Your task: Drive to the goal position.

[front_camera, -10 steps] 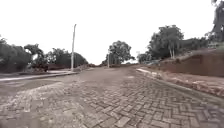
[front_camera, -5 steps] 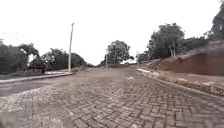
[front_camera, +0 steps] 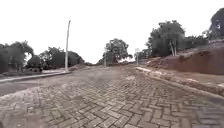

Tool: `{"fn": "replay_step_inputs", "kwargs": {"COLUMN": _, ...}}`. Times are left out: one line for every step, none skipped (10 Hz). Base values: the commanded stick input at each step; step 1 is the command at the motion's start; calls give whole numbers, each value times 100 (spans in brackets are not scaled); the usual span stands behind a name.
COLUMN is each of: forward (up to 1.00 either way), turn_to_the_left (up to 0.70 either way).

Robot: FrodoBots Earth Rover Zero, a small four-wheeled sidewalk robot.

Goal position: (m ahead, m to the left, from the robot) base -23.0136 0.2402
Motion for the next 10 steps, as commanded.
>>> {"fn": "replay_step_inputs", "kwargs": {"forward": 100, "turn_to_the_left": 27}}
{"fn": "replay_step_inputs", "kwargs": {"forward": 100, "turn_to_the_left": 27}}
{"fn": "replay_step_inputs", "kwargs": {"forward": 100, "turn_to_the_left": 27}}
{"fn": "replay_step_inputs", "kwargs": {"forward": 100, "turn_to_the_left": 27}}
{"fn": "replay_step_inputs", "kwargs": {"forward": 100, "turn_to_the_left": 27}}
{"fn": "replay_step_inputs", "kwargs": {"forward": 100, "turn_to_the_left": 27}}
{"fn": "replay_step_inputs", "kwargs": {"forward": 100, "turn_to_the_left": 27}}
{"fn": "replay_step_inputs", "kwargs": {"forward": 100, "turn_to_the_left": 27}}
{"fn": "replay_step_inputs", "kwargs": {"forward": 100, "turn_to_the_left": 27}}
{"fn": "replay_step_inputs", "kwargs": {"forward": 100, "turn_to_the_left": 27}}
